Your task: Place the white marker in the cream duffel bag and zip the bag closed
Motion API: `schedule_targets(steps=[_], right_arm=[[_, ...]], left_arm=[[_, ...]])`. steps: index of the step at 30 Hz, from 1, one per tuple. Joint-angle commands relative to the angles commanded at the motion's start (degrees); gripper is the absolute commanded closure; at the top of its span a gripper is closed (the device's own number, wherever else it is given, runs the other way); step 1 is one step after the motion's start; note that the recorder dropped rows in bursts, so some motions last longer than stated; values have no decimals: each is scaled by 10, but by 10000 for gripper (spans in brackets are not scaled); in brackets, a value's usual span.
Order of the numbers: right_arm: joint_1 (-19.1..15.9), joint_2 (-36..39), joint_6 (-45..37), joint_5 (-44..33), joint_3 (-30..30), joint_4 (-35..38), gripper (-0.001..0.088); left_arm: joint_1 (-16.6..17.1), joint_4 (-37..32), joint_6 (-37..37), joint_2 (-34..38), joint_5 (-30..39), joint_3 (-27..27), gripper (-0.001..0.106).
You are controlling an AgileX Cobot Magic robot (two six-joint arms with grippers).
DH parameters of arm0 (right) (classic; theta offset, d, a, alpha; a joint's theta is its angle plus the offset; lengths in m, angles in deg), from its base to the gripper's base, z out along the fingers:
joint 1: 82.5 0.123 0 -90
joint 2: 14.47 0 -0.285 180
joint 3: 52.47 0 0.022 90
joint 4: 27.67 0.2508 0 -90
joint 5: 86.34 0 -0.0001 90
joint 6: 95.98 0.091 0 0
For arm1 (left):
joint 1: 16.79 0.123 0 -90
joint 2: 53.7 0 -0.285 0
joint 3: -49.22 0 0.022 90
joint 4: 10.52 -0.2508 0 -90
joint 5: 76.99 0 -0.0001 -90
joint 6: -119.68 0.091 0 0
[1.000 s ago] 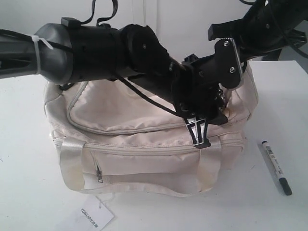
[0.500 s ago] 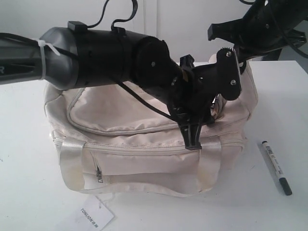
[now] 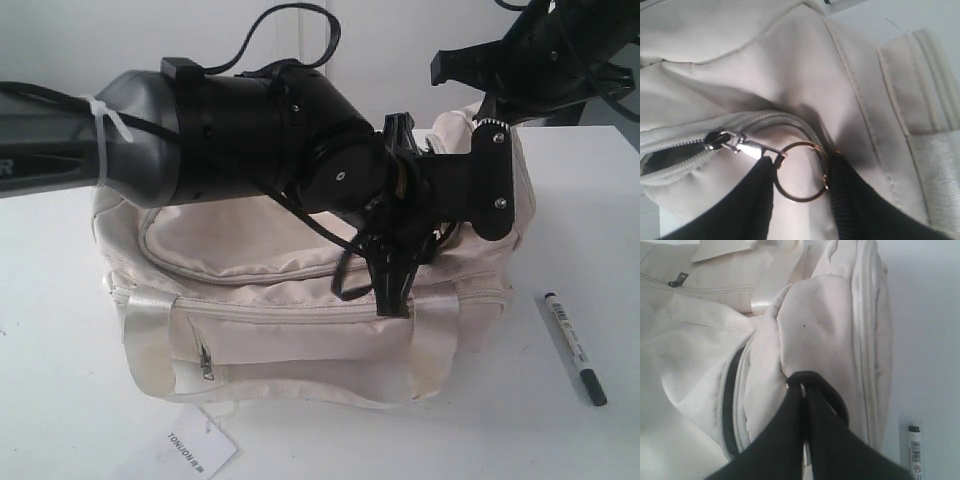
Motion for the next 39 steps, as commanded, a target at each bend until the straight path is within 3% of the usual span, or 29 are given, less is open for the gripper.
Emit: schedule_targets(steps=[20,39], right_arm=[[0,0,0,0,0,0,868],[0,0,0,0,0,-1,868]], left_arm=[[-48,-101,-13,0,45,0,1053],[-59,-111,-15,-53,53,0,1053]])
